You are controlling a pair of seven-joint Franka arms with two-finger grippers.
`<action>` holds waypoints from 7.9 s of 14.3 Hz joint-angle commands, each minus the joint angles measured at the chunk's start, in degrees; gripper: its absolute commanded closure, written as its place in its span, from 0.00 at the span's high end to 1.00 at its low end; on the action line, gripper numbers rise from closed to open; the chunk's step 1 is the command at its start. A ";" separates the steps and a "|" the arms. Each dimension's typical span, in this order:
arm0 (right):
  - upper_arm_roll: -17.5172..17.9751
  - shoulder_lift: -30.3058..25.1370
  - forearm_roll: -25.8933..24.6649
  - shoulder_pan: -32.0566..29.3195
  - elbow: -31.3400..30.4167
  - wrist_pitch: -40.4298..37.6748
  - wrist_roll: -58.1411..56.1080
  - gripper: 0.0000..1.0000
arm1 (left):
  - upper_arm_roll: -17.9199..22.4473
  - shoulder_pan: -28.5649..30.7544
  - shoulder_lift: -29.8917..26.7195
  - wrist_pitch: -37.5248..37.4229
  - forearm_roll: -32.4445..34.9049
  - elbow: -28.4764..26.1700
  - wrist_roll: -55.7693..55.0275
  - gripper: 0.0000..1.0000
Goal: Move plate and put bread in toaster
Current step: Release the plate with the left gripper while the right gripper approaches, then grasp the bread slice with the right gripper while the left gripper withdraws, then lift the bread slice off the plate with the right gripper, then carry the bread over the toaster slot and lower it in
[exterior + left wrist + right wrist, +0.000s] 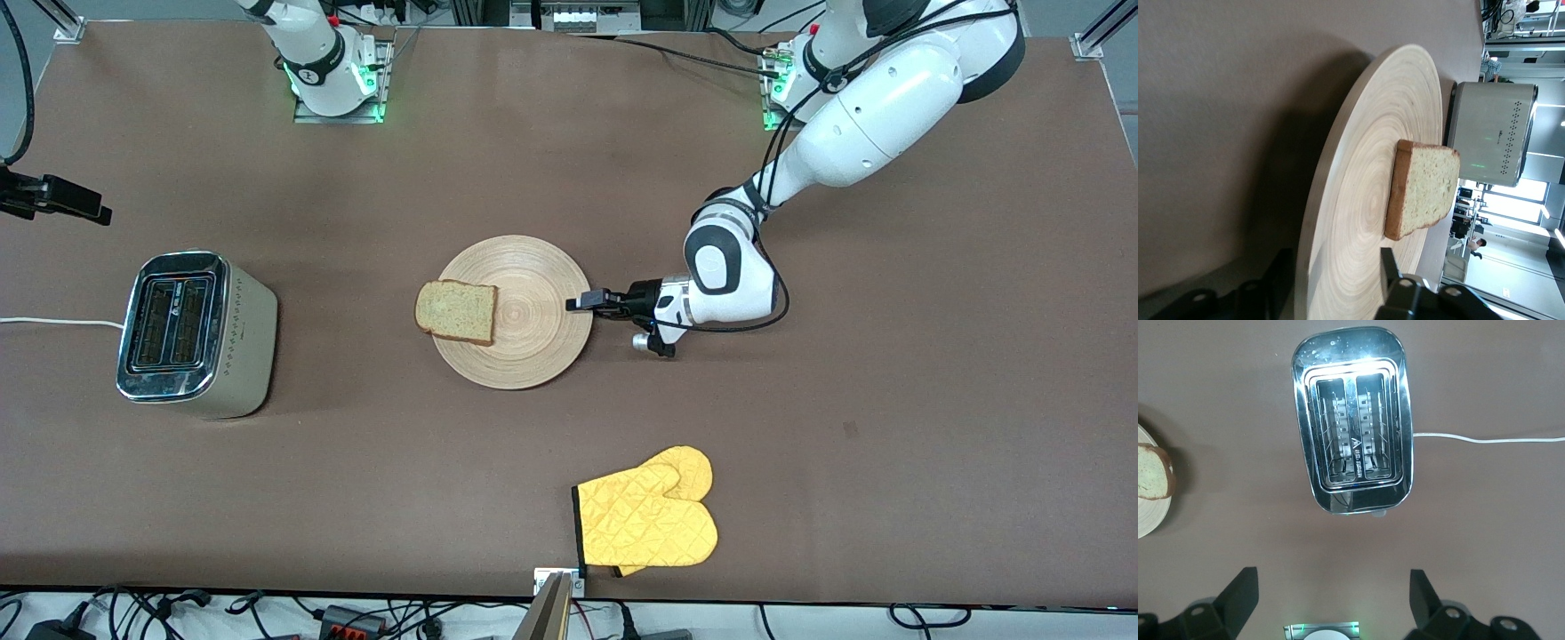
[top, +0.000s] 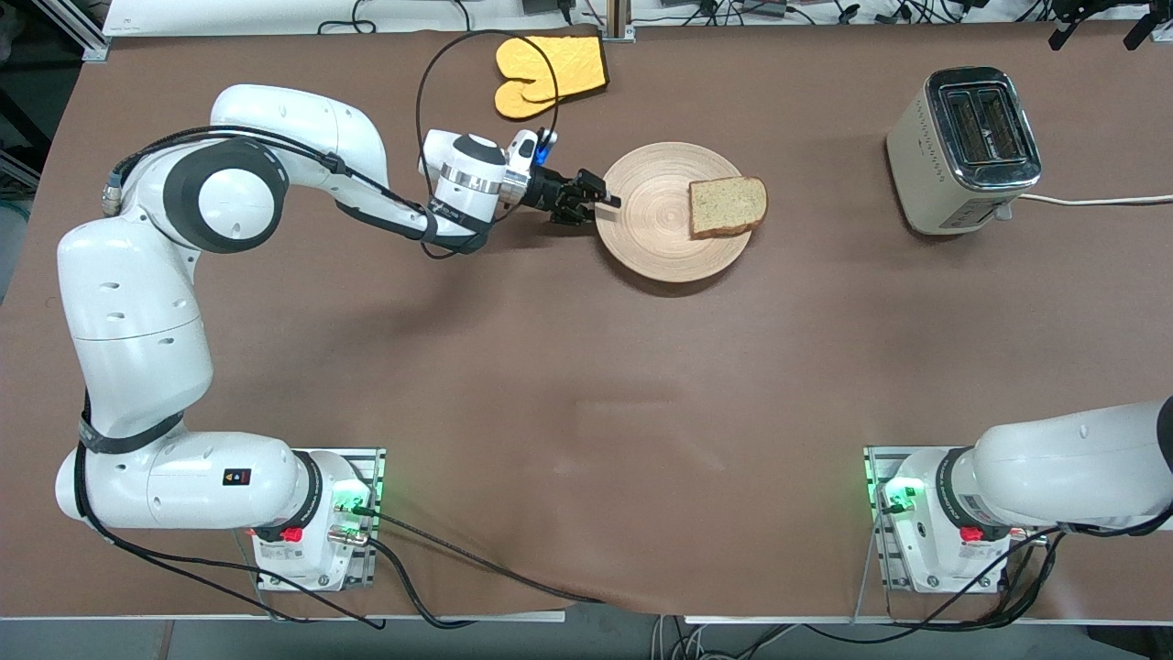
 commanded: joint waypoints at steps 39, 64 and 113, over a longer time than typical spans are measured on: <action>1.75 17.96 52.70 17.33 -31.00 47.96 -27.67 1.00 | 36.07 -3.61 -50.79 -55.40 76.80 9.20 -41.43 1.00; 1.58 21.92 67.65 15.41 -31.09 39.63 -36.48 0.57 | 35.89 -1.41 -52.14 -55.27 73.55 8.20 -41.44 1.00; -3.96 19.54 10.47 7.40 17.23 -9.40 -4.99 0.00 | 35.72 -1.41 -52.14 -55.71 73.64 8.20 -41.53 1.00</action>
